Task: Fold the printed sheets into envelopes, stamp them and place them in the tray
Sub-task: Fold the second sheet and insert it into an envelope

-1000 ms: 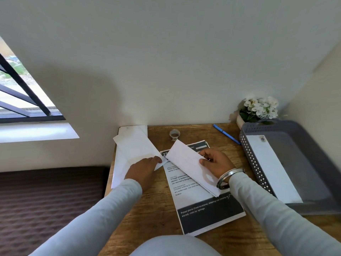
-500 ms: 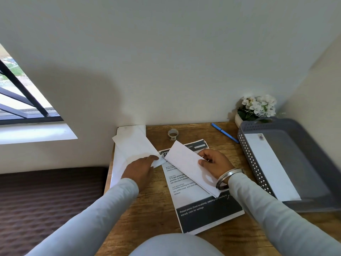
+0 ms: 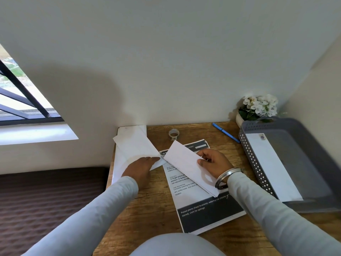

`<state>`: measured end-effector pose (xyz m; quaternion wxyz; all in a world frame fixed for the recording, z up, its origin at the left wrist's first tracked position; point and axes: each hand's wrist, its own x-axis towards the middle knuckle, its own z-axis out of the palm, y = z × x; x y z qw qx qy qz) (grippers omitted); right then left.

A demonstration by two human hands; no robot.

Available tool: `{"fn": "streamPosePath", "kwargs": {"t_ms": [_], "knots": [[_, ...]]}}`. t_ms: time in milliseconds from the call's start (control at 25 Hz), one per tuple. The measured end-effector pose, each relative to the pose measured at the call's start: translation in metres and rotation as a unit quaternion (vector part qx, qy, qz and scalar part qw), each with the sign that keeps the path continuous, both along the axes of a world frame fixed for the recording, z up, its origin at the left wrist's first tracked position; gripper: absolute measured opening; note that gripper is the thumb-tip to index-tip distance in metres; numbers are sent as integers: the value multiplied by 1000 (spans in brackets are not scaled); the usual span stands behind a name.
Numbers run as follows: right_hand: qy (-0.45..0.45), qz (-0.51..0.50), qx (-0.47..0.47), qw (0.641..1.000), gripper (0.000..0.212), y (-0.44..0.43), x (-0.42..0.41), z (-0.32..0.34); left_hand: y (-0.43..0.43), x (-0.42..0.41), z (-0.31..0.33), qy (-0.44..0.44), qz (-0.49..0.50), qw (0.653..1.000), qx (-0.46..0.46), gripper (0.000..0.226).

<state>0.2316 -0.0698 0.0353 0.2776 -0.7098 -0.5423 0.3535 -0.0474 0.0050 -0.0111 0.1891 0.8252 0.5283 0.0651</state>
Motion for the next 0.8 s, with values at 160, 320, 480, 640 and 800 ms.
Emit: {"fn": "streamPosePath", "kwargs": {"t_ms": [160,320,480,640,800], "knots": [[0,-1,1,1000,17,0,1,-2,3,-2,9,36,-51,998,-19,49],[-6,0,-8,1000,16,0,4,-4,-6,-1,19,11,-16,1000,1,45],[-6,-8,-4,1000,17,0,7,-4,-15,3,22,-1,-10,1000,17,33],[-14,-19,3,1000,15,0,11,-5,-17,13,22,-21,16,1000,10,25],[-22,-49,6,999,11,-2,16,-7,-12,25,25,-59,52,997,-19,25]]}}
